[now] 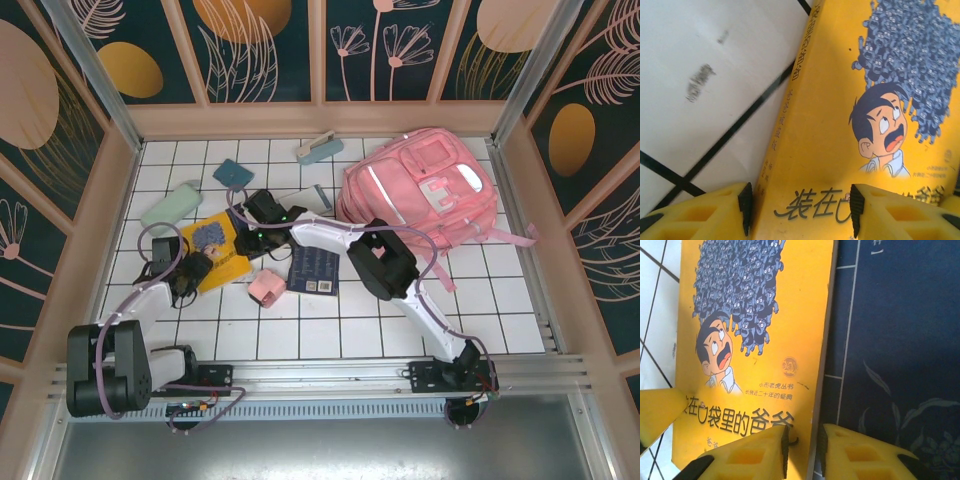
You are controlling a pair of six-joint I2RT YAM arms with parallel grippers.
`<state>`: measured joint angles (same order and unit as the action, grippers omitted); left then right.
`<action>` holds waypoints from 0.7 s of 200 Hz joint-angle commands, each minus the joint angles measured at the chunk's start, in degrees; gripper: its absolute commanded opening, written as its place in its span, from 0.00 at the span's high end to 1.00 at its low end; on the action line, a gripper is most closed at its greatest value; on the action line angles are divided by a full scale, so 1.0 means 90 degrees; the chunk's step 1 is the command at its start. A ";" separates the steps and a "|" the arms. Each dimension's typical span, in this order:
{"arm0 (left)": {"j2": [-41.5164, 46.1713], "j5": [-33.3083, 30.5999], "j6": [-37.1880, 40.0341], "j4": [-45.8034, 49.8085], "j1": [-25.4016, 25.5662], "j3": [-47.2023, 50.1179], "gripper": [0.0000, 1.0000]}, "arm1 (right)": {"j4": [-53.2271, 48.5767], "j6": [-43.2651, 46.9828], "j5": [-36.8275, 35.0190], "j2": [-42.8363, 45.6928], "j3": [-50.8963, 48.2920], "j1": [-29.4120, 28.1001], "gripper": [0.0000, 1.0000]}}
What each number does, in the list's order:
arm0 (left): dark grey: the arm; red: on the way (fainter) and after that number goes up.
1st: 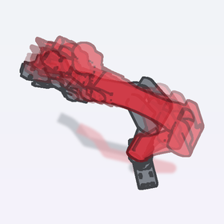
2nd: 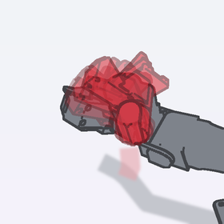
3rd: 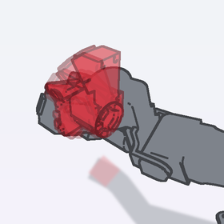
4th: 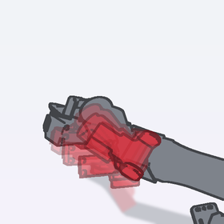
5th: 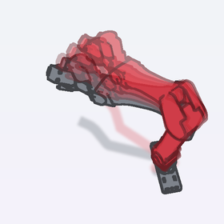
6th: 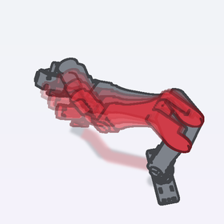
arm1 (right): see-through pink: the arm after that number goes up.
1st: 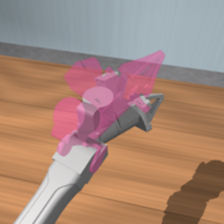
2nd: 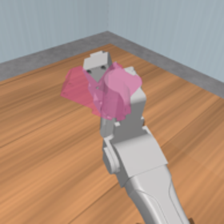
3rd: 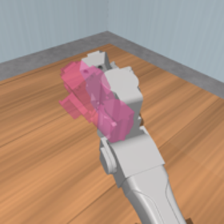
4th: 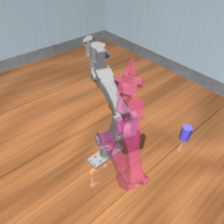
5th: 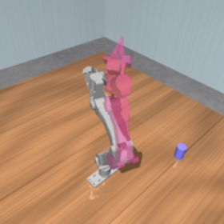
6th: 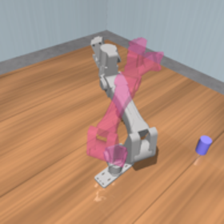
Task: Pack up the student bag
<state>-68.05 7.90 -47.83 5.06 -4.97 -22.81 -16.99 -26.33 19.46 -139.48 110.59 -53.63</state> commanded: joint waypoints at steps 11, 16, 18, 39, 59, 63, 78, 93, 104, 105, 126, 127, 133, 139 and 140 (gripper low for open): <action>0.0579 0.1757 -0.0142 -0.1090 0.0106 0.0111 0.49 | -0.0485 0.0113 0.0099 -0.0332 -0.0039 -0.0077 0.78; 0.0677 0.1830 -0.0152 -0.1155 0.0113 0.0117 0.49 | -0.0481 0.0121 0.0121 -0.0325 -0.0043 -0.0078 0.79; 0.0716 0.1862 -0.0158 -0.1182 0.0113 0.0121 0.49 | -0.0477 0.0117 0.0122 -0.0323 -0.0042 -0.0079 0.79; 0.1034 0.2129 -0.0320 -0.1490 0.0113 0.0150 0.48 | -0.0458 0.0122 0.0156 -0.0313 -0.0062 -0.0067 0.80; 0.1146 0.2013 -0.0386 -0.1486 0.0113 0.0150 0.47 | -0.0428 0.0088 0.0209 -0.0293 -0.0091 -0.0057 0.81; 0.1129 0.1981 -0.0381 -0.1461 0.0113 0.0151 0.47 | -0.0417 0.0084 0.0219 -0.0285 -0.0090 -0.0052 0.81; 0.0971 0.1888 -0.0386 -0.1320 0.0113 0.0149 0.47 | -0.0400 0.0064 0.0229 -0.0264 -0.0115 -0.0036 0.81; 0.0767 0.1799 -0.0431 -0.1244 0.0113 0.0175 0.49 | -0.0351 0.0046 0.0266 -0.0227 -0.0158 -0.0028 0.81; 0.0618 0.1793 -0.0510 -0.1305 0.0113 0.0214 0.49 | -0.0340 0.0035 0.0269 -0.0217 -0.0177 -0.0016 0.81; 0.0608 0.1795 -0.0517 -0.1314 0.0113 0.0217 0.49 | -0.0339 0.0035 0.0269 -0.0216 -0.0177 -0.0017 0.81; 0.0501 0.1826 -0.0574 -0.1375 0.0113 0.0213 0.55 | -0.0339 0.0035 0.0272 -0.0187 -0.0207 -0.0018 0.81; 0.0501 0.1817 -0.0574 -0.1364 0.0113 0.0206 0.56 | -0.0334 0.0035 0.0275 -0.0186 -0.0207 -0.0018 0.81; 0.0518 0.1766 -0.0557 -0.1309 0.0113 0.0177 0.58 | -0.0329 0.0037 0.0267 -0.0168 -0.0235 -0.0018 0.81; 0.0538 0.1710 -0.0534 -0.1249 0.0113 0.0148 0.61 | -0.0323 0.0027 0.0262 -0.0152 -0.0245 -0.0008 0.81; 0.0544 0.1700 -0.0529 -0.1233 0.0118 0.0145 0.62 | -0.0321 0.0026 0.0261 -0.0144 -0.0246 -0.0008 0.81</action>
<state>-63.57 21.21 -52.12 -3.46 -4.49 -20.73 -16.64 -25.82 18.48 -139.48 110.50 -51.72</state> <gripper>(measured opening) 0.439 0.192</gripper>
